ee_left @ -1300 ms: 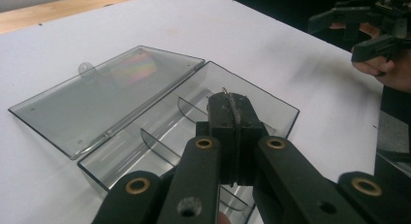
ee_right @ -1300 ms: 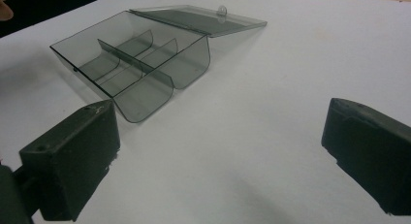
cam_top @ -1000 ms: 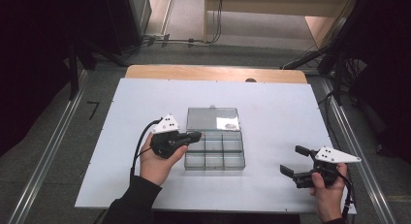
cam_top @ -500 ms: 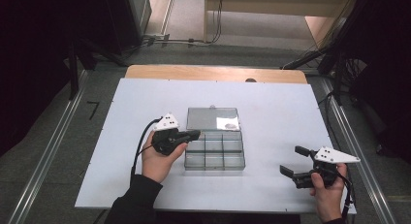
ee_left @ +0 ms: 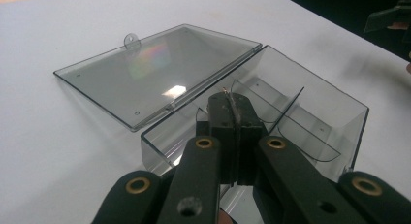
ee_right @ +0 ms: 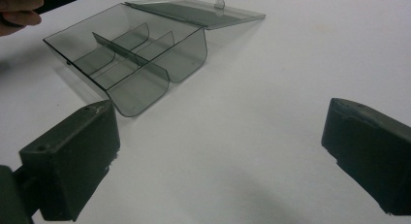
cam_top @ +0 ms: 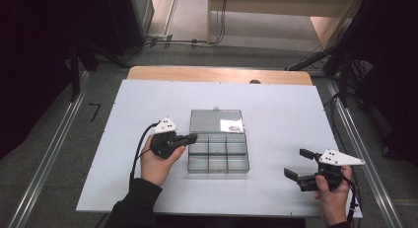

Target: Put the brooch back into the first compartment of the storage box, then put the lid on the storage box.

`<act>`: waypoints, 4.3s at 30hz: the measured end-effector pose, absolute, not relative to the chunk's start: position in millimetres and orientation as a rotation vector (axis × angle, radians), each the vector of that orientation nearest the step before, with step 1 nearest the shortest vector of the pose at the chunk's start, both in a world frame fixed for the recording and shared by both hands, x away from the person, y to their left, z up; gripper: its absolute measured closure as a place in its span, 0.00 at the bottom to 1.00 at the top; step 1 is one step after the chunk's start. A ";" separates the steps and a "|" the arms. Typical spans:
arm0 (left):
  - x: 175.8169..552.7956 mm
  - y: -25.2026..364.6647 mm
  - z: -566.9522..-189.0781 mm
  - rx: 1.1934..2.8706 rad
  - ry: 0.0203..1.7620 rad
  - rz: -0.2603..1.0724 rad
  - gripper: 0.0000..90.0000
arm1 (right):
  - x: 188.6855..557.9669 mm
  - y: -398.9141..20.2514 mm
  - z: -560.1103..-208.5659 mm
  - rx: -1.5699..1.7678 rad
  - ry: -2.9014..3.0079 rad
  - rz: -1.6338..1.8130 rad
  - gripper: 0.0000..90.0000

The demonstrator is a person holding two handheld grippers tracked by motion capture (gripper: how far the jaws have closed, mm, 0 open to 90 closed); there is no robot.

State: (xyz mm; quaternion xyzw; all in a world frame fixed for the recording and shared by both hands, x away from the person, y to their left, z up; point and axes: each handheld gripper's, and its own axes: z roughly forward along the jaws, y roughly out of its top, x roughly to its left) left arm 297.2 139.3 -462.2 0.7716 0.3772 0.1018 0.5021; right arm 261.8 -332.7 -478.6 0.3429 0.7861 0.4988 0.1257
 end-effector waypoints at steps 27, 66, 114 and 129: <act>299.7 120.8 -484.5 1.968 0.936 0.206 1.00 | 262.7 -333.5 -479.7 1.001 2.292 1.450 0.00; 299.3 116.0 -487.4 2.002 0.911 0.150 0.92 | 262.4 -333.5 -480.1 1.012 2.294 1.449 0.00; 302.6 151.5 -453.4 1.757 0.842 0.160 0.02 | 265.2 -320.5 -479.3 0.969 2.338 1.456 0.00; 318.8 156.7 -451.6 1.748 0.871 0.178 0.02 | 281.4 -304.6 -462.9 0.919 2.375 1.552 0.00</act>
